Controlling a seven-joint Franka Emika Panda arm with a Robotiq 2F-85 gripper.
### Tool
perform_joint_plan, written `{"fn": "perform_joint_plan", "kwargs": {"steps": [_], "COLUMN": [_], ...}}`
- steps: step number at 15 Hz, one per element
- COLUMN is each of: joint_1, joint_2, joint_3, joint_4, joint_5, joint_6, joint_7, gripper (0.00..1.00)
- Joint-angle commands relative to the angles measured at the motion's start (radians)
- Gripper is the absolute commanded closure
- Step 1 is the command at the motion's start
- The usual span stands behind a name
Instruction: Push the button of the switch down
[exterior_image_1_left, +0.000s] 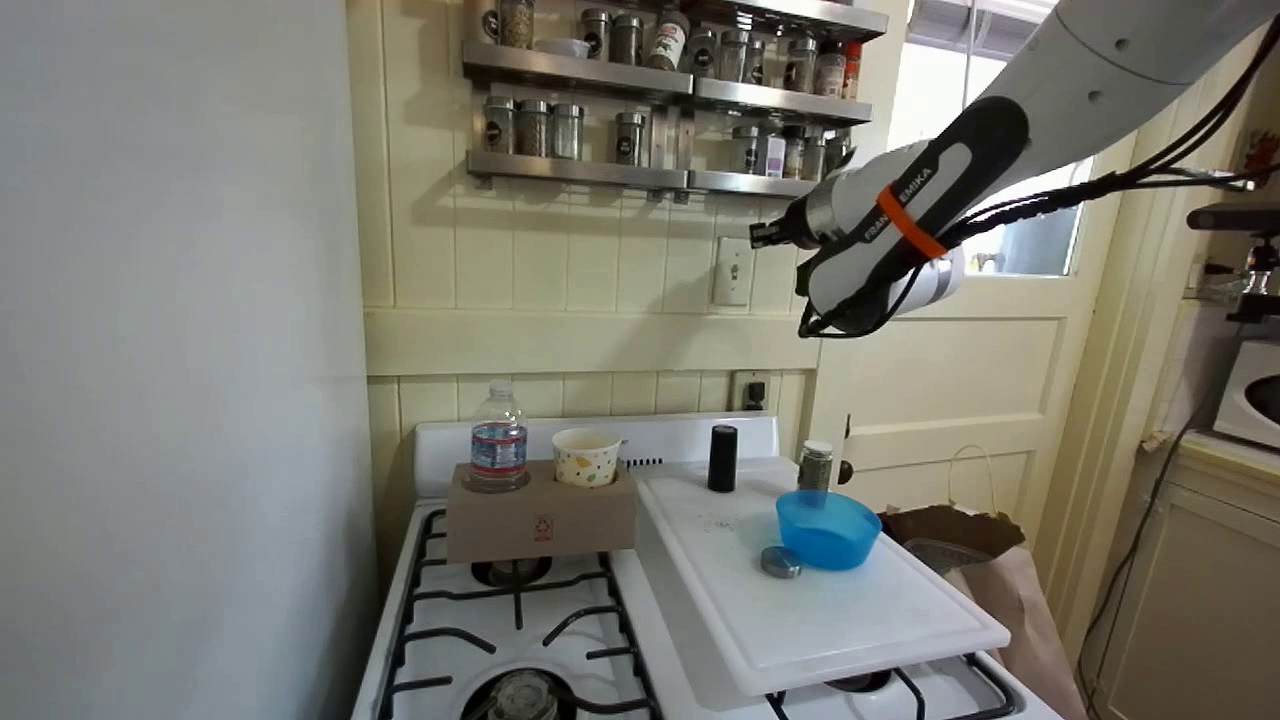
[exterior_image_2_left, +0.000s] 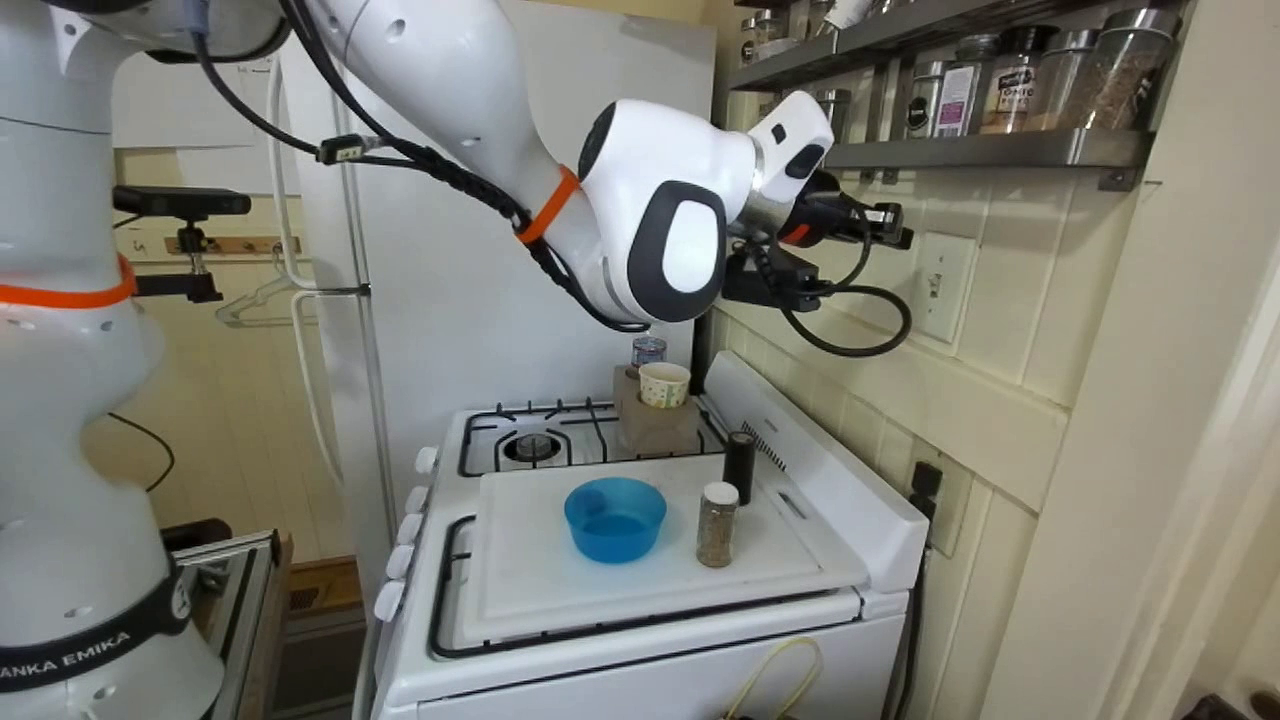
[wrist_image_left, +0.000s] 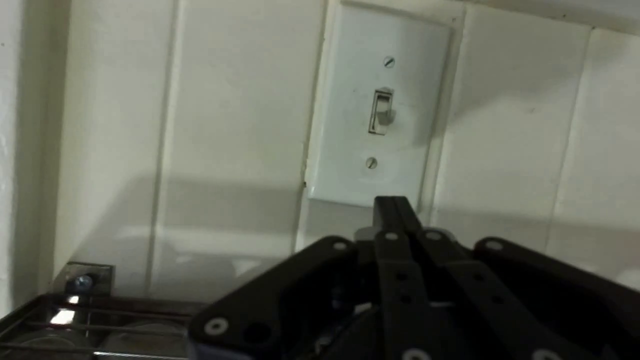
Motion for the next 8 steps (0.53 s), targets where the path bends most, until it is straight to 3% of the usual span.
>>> {"fn": "perform_joint_plan", "kwargs": {"steps": [1, 8], "joint_1": [-0.056, -0.127], "joint_2": [0.075, 0.143], "joint_3": [0.029, 0.086], "joint_4": [0.085, 0.171], "joint_5": [-0.086, -0.189], "joint_6": [0.021, 0.015], "joint_7": [0.091, 0.178], "gripper": [1.00, 1.00]}}
